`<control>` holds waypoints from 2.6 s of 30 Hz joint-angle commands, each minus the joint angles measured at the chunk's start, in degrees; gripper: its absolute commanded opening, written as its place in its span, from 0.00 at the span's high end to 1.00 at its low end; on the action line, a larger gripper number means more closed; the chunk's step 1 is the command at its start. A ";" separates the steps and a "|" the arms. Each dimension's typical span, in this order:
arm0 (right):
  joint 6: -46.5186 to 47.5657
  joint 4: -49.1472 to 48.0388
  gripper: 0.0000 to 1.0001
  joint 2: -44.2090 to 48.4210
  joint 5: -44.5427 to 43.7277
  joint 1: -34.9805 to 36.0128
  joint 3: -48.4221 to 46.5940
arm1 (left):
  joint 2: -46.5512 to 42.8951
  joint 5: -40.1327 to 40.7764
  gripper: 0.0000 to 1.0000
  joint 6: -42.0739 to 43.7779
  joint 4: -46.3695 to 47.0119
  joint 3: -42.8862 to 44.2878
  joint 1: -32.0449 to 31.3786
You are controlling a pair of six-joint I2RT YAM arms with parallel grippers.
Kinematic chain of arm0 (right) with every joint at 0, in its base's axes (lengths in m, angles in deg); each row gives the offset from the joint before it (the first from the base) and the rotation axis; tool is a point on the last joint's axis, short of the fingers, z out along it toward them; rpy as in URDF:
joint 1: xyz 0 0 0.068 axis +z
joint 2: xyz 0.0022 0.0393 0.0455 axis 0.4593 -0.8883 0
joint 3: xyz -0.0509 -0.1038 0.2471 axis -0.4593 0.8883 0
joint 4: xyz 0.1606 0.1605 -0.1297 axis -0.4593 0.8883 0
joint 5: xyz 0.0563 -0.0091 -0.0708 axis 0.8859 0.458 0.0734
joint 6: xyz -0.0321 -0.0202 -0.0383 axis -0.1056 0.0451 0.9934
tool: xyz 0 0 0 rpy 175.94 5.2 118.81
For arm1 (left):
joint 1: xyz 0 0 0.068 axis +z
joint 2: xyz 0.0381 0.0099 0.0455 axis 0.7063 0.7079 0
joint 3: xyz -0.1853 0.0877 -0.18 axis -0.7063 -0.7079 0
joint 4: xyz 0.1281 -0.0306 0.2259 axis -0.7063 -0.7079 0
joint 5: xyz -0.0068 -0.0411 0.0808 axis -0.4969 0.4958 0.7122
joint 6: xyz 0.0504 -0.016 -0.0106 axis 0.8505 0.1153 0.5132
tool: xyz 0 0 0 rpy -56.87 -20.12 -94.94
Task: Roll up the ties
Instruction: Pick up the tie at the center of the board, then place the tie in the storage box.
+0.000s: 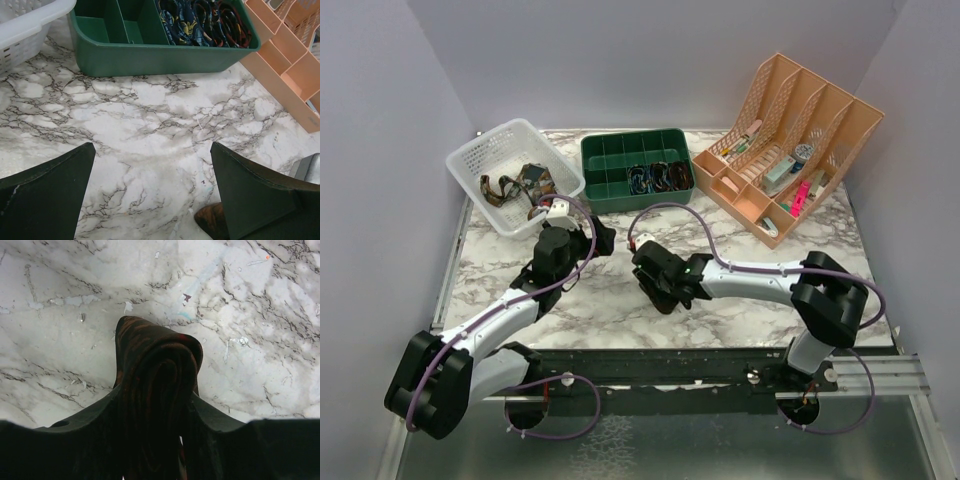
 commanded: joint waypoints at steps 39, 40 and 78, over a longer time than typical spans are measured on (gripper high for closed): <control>8.19 13.43 0.99 -38.18 -21.19 -11.32 -76.20 | -18.83 20.07 0.01 -9.02 -29.47 2.30 4.33; 8.16 12.96 0.99 -39.93 -21.32 -11.74 -77.71 | -19.18 19.80 0.01 -8.90 -29.59 2.31 4.33; -4.69 10.44 0.99 -50.74 -6.26 -18.23 -80.89 | -18.63 17.42 0.01 -7.17 -27.52 1.50 4.50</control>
